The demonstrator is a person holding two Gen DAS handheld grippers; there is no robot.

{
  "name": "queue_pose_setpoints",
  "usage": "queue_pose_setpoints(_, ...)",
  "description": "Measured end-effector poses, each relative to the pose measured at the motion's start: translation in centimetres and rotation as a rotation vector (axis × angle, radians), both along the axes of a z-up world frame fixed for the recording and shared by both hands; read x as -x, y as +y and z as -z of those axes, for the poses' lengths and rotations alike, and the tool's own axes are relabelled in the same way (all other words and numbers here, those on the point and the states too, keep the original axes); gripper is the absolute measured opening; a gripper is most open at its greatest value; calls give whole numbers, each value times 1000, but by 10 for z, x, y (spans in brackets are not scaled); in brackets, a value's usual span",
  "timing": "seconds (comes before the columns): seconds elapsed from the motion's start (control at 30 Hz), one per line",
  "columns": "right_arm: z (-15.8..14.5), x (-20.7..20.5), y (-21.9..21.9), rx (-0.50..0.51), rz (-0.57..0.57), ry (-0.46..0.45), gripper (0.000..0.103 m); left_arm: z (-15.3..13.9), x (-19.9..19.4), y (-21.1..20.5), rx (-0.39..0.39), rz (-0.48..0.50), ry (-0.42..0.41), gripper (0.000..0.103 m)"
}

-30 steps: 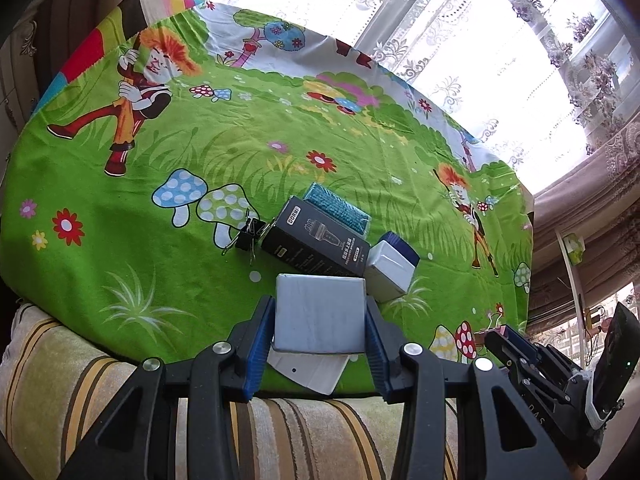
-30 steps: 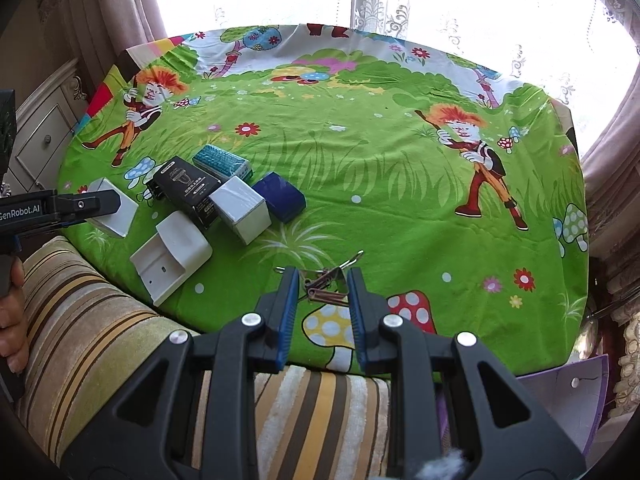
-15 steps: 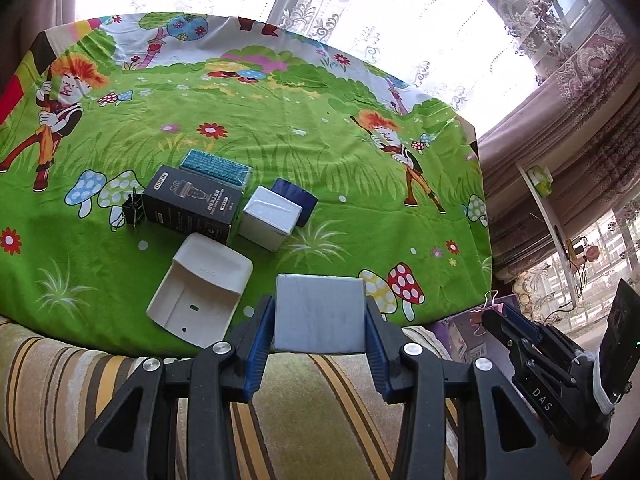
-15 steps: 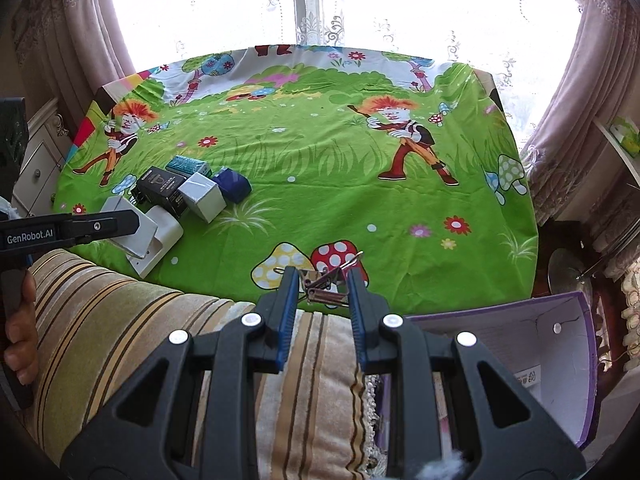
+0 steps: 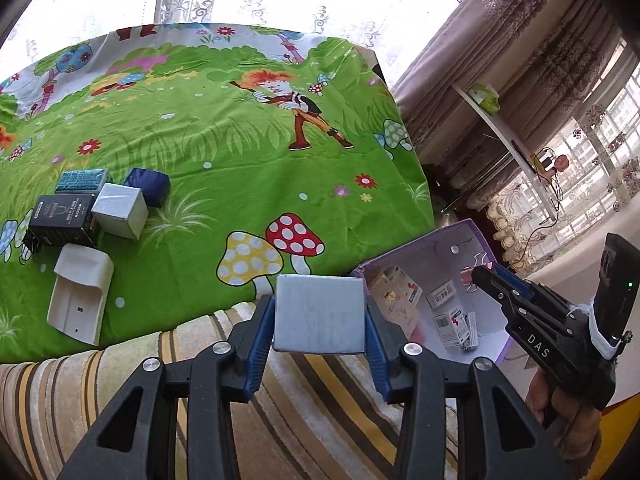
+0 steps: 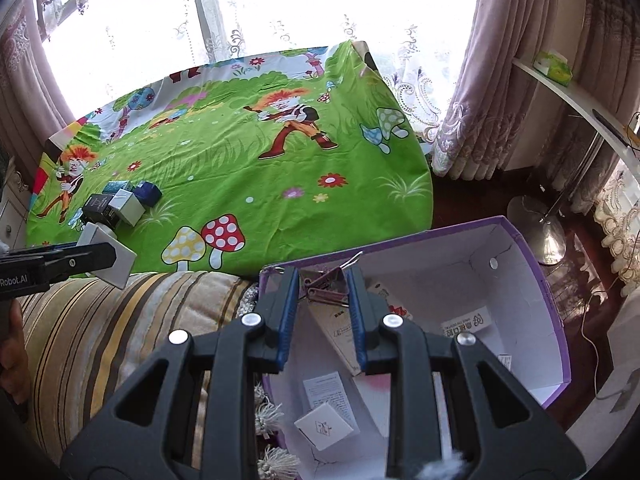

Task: Organize rigid objects
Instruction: 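Carry the cube box and binder clip over the storage box and open both tools, then move both open tools back to the boxes on the bed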

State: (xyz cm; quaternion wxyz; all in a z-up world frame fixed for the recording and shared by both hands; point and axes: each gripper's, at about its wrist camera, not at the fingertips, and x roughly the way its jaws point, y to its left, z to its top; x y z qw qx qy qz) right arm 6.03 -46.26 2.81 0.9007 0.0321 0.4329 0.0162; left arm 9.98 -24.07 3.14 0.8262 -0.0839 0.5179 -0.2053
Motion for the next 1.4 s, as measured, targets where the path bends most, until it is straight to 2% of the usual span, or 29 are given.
queue_pose_setpoints(0.3,2,11,-43,-15,107,0,28,4,12,-66,-30,181,6,44)
queue_pose_setpoints(0.67,2,13,-69,-21,178,-1,29,7,20,-108,-20,323,19,44)
queue_pose_setpoints(0.9,1,12,-74,-21,196,7,29,2,25,-113,-23,362,-7,65)
queue_pose_setpoints(0.97,1,12,-74,-22,199,11,34,-1,26,-113,-32,362,-25,66)
queue_pose_setpoints(1.13,-5,15,-75,-32,216,-6,61,-14,27,-110,-72,324,-95,67)
queue_pose_setpoints(1.2,-8,15,-75,-30,225,-15,67,-17,24,-108,-81,302,-99,68)
queue_pose_setpoints(1.27,-12,16,-74,-21,234,-27,71,-20,22,-100,-53,280,-111,68)
queue_pose_setpoints(1.4,-22,18,-70,-5,244,-59,80,-27,24,-91,-70,273,-202,68)
